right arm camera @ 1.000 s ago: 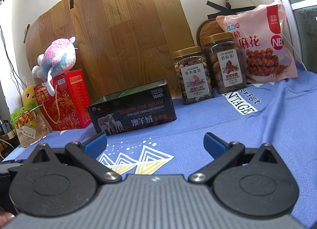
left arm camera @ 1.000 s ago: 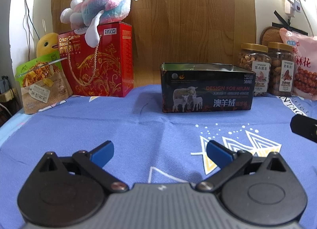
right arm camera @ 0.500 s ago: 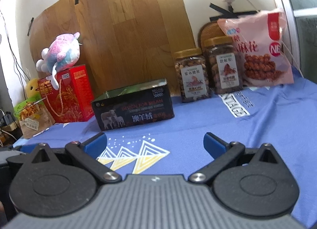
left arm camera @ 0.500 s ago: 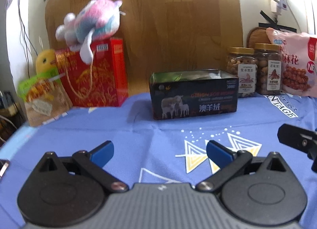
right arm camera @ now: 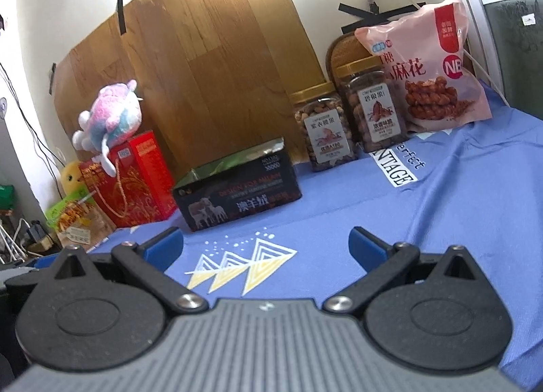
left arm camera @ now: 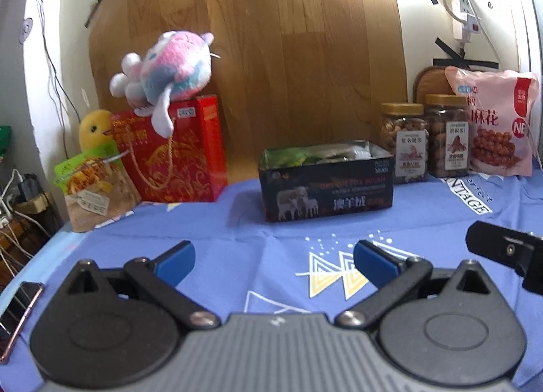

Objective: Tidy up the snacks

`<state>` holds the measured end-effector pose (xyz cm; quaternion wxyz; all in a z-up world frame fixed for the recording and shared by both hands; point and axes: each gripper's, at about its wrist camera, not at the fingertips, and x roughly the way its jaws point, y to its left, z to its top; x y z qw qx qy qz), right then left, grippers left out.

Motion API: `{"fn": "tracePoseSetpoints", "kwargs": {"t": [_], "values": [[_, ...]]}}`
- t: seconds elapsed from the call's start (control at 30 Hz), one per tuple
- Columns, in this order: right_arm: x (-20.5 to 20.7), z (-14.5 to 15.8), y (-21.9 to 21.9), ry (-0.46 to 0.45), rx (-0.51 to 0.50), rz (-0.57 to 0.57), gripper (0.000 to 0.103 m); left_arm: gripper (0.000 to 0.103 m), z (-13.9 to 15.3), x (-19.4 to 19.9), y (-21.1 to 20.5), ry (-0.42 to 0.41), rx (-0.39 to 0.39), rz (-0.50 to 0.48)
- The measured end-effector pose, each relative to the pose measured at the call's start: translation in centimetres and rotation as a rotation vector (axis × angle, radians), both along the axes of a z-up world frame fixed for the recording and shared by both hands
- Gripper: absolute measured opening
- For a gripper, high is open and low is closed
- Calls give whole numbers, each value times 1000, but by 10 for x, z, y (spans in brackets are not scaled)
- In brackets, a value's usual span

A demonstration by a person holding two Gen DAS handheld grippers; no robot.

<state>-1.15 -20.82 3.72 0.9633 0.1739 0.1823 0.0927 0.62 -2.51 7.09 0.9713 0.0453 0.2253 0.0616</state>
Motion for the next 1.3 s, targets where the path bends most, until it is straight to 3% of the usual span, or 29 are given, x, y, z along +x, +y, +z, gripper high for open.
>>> {"fn": "tracePoseSetpoints", "kwargs": {"t": [0.23,1.3], "values": [[-8,7,5,-24,3,19,103,103,8,-13,0,-18,-7,8],[-10,6,6,-27,7,22,103,103,-2,-11,-3,68,-6,8]]}}
